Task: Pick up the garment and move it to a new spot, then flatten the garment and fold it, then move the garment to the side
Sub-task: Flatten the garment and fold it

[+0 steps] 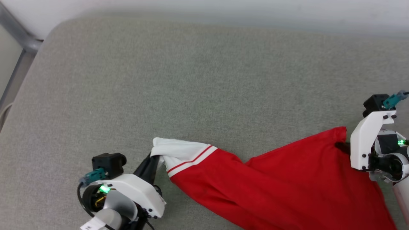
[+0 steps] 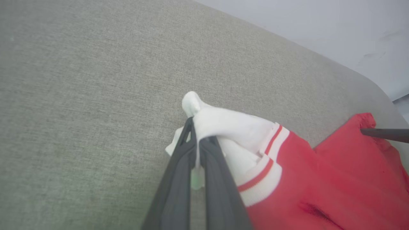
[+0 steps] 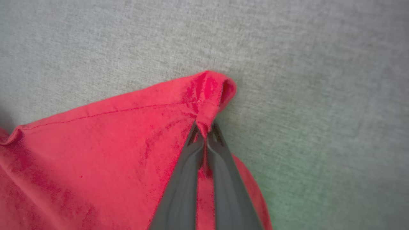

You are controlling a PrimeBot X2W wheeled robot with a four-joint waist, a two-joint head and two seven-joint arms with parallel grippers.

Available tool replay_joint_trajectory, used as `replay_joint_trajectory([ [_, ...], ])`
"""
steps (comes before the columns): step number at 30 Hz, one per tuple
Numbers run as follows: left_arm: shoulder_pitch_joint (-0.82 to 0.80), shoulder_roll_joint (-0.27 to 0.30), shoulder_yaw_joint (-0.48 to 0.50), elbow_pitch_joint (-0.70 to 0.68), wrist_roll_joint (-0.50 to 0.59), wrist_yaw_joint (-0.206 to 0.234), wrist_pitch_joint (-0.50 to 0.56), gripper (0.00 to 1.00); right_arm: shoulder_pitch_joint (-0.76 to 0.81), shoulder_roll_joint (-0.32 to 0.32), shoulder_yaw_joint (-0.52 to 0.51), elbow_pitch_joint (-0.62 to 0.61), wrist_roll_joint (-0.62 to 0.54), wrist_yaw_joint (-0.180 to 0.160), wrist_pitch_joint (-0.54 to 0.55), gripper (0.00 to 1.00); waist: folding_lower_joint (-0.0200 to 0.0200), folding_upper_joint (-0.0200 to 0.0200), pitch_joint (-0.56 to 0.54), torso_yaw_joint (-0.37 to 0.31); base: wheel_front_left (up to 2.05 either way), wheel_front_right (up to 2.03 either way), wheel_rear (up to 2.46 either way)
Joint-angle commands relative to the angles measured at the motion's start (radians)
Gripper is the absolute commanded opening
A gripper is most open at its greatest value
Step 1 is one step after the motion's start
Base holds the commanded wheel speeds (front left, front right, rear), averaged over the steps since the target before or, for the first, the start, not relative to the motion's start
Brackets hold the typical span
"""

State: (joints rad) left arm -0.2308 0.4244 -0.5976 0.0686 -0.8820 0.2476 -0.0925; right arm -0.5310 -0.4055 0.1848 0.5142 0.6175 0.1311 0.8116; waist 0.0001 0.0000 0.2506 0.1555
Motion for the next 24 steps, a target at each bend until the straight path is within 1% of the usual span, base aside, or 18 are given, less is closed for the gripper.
replay_joint_trajectory([
  [1,0.001,0.008,0.009,0.001,0.002,0.004,-0.004,0.0,0.008,0.0,0.006,0.014,-0.001,-0.001,-0.002,0.0,-0.0001,0.0,-0.036,-0.018,0.0,0.0,0.0],
  [5,-0.022,0.045,0.027,0.01,-0.003,0.003,0.017,0.0,-0.006,-0.006,-0.011,0.01,-0.014,-0.001,-0.073,0.0,-0.0001,0.0,-0.102,-0.046,0.0,0.0,0.0],
  [7,-0.045,0.07,0.036,0.016,-0.006,-0.006,0.04,0.0,-0.005,-0.002,-0.023,0.016,-0.017,-0.001,-0.099,0.0,-0.0001,0.0,-0.134,-0.061,0.0,0.0,0.0],
  [11,-0.107,0.118,0.059,0.051,-0.013,-0.022,0.084,0.0,-0.028,0.026,-0.045,0.036,-0.033,-0.001,-0.156,0.0,-0.0001,0.0,-0.194,-0.105,0.0,0.0,0.0],
  [14,-0.181,0.14,0.076,0.1,-0.015,-0.043,0.113,0.0,-0.054,0.045,-0.056,0.063,-0.058,-0.001,-0.191,0.0,-0.0001,0.0,-0.226,-0.13,0.0,0.0,0.0],
  [17,-0.267,0.153,0.077,0.166,-0.002,-0.065,0.139,0.0,-0.099,0.051,-0.04,0.08,-0.078,-0.001,-0.218,0.0,-0.0001,0.0,-0.246,-0.152,0.0,0.0,0.0],
  [21,-0.409,0.146,0.073,0.262,0.017,-0.085,0.178,0.0,-0.187,0.061,-0.038,0.113,-0.097,-0.001,-0.266,0.0,-0.0001,0.0,-0.248,-0.176,0.0,0.0,0.0],
  [24,-0.521,0.129,0.077,0.344,0.035,-0.098,0.178,0.0,-0.272,0.061,-0.02,0.137,-0.117,-0.001,-0.306,0.0,-0.0001,0.0,-0.238,-0.189,0.0,0.0,0.0],
])
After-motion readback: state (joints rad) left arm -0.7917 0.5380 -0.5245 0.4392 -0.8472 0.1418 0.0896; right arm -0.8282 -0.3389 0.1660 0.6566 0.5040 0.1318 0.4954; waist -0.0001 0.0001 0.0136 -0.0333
